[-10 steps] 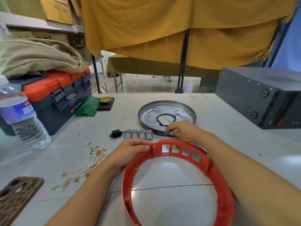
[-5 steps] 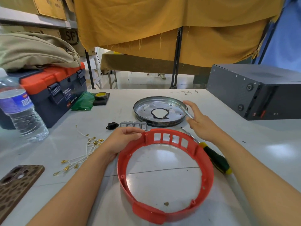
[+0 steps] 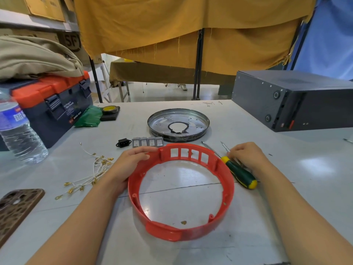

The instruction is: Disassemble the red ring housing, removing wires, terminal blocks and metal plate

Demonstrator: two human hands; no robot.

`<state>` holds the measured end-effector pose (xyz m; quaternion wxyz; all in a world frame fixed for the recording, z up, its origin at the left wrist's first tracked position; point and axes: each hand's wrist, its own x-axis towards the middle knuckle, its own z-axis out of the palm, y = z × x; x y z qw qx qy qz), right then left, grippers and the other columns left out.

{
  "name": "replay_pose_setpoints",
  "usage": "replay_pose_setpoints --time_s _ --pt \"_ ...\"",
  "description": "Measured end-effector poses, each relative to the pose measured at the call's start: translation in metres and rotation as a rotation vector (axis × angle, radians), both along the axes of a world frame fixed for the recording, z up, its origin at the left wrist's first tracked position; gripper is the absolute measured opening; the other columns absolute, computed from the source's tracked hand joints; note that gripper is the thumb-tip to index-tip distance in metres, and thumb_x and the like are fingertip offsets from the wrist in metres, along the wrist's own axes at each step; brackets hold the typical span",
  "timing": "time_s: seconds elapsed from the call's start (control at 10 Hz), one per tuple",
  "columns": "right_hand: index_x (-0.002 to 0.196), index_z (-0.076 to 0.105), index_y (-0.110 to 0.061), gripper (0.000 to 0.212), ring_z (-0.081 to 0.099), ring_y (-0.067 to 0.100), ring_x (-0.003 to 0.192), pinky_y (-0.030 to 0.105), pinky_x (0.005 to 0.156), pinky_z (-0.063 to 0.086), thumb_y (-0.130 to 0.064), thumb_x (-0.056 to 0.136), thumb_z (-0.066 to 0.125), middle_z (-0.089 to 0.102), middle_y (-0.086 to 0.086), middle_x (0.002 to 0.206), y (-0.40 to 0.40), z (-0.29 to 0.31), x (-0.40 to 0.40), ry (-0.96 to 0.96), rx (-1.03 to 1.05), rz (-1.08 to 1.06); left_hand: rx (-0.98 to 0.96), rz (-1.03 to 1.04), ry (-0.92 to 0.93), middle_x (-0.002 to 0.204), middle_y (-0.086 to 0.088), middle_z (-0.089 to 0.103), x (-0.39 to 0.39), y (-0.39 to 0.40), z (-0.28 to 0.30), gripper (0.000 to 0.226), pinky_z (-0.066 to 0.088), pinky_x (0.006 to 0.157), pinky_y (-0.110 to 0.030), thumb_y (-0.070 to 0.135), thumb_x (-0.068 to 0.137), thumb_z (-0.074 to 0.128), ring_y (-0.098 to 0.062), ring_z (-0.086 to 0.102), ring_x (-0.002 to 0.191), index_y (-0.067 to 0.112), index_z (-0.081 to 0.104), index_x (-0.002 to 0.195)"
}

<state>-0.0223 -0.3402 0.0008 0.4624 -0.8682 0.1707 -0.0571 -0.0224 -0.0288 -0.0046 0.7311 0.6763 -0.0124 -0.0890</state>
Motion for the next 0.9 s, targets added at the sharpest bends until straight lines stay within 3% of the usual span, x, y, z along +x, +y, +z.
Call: replay_pose_setpoints --time_s 0.4,0.6,0.9 --pt "0.094 0.07 -0.014 0.013 0.051 0.013 0.081 0.022 0.056 0.037 -0.025 0.087 0.068 0.057 0.0 0.088 0.0008 -0.0054 0.006 0.019 -0.186 0.037 0.027 0.007 -0.014 0.086 -0.005 0.075 0.0006 0.0002 -0.002 0.033 0.047 0.045 -0.018 0.003 0.091 0.045 -0.008 0.064 0.056 0.014 0.075 0.096" --pt "0.091 0.07 -0.015 0.008 0.055 0.017 0.089 0.028 0.069 0.044 -0.021 0.088 0.065 0.062 0.003 0.094 -0.0004 -0.0071 0.0071 0.016 -0.201 0.034 0.044 -0.004 -0.011 0.09 -0.005 0.075 0.0016 0.002 -0.0039 0.032 0.047 0.047 -0.019 0.006 0.092 0.045 -0.008 0.063 0.057 0.017 0.075 0.096" --pt "0.09 0.068 -0.013 0.019 0.059 0.019 0.076 0.029 0.07 0.042 -0.026 0.095 0.055 0.065 0.002 0.077 -0.0004 -0.0083 0.0031 -0.078 -0.159 0.023 0.009 0.04 -0.036 0.087 -0.008 0.074 0.0007 0.0003 -0.0002 0.029 0.049 0.048 -0.022 0.017 0.093 0.047 -0.01 0.065 0.061 0.013 0.075 0.093"
